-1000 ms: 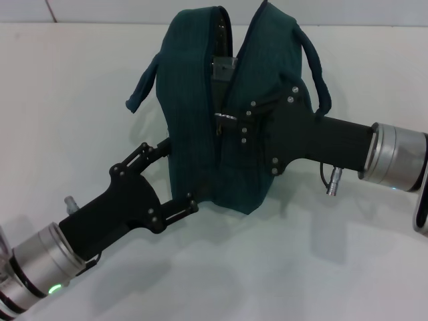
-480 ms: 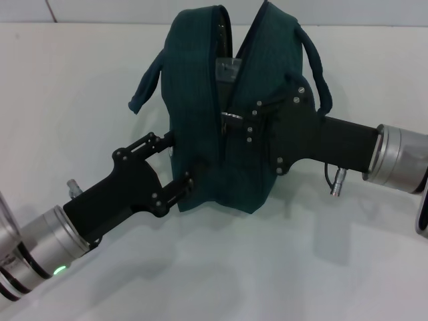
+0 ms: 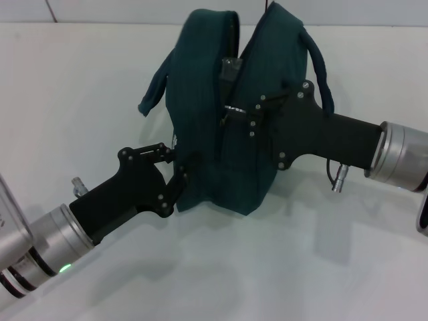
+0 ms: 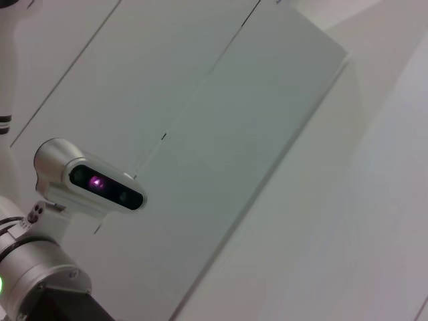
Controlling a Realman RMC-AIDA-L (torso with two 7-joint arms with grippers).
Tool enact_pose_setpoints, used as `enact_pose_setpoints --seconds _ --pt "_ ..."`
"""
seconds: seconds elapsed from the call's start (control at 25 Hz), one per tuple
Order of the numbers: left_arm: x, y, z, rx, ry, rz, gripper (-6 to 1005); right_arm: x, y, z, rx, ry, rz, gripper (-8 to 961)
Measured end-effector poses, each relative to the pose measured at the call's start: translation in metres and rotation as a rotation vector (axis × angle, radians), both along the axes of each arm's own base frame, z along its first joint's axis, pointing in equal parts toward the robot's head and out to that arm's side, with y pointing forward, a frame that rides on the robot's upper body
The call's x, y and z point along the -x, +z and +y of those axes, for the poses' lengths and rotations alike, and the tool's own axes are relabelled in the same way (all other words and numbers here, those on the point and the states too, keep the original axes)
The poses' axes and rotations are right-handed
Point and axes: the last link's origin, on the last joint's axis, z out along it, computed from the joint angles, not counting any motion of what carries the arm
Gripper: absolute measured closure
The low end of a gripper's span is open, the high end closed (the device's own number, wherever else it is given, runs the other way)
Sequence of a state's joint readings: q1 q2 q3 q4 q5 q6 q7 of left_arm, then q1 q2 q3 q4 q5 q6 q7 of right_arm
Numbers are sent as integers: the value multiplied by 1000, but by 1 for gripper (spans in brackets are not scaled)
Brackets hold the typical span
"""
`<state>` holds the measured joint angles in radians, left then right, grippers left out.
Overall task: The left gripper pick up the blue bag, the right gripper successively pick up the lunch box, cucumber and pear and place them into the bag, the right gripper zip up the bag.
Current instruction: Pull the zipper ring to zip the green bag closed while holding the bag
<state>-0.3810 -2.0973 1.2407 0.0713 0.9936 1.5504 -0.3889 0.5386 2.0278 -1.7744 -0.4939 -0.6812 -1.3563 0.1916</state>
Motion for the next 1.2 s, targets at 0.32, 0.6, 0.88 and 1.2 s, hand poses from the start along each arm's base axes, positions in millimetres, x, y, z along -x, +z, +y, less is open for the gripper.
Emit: enact_pose_setpoints --seconds 0.32,0.6,0.88,1.2 --pt "-2 -7 -1 17 -60 67 882 -1 7 5 -49 -32 47 943" --pt "-2 -9 2 41 -62 90 925 1 16 11 -108 -55 99 943" --pt "0 -7 3 51 -60 92 890 -3 28 16 -183 -107 165 943" --pt "-6 -1 7 64 -77 61 849 -7 24 3 -215 -41 149 942"
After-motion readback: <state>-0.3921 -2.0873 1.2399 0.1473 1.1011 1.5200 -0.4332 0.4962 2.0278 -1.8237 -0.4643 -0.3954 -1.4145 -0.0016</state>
